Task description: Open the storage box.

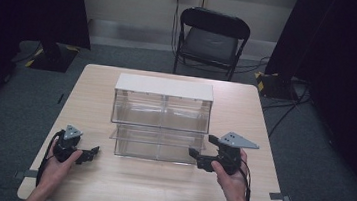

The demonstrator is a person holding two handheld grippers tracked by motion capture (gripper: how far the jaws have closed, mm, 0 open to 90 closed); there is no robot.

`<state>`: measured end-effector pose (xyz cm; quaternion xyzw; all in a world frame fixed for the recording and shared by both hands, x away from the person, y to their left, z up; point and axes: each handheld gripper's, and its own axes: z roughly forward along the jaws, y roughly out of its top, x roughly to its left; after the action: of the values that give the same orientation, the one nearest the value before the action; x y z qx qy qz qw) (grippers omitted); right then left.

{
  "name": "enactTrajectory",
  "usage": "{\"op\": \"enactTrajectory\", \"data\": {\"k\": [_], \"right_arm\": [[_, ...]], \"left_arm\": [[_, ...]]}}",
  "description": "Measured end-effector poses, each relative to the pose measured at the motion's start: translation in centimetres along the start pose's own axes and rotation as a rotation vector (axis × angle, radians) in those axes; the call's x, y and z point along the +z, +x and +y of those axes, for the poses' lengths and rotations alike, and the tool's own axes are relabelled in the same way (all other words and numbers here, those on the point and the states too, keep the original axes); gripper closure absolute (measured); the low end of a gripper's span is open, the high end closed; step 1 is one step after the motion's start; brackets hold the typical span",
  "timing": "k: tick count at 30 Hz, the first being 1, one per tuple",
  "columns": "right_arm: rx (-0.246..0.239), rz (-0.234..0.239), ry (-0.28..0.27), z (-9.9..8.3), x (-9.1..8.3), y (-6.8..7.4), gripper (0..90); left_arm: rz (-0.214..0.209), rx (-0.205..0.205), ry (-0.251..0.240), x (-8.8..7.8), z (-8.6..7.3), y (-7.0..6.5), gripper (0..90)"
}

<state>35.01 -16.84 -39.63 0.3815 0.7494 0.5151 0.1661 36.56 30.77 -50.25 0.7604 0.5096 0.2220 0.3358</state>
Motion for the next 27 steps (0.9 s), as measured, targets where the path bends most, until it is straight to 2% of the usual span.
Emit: {"op": "enactTrajectory", "data": {"k": [27], "right_arm": [[0.018, -0.004, -0.02, 0.76, 0.17, -0.43, 13.8]], "left_arm": [[0.0, 0.0, 0.0, 0.0, 0.0, 0.0, 11.6]]}}
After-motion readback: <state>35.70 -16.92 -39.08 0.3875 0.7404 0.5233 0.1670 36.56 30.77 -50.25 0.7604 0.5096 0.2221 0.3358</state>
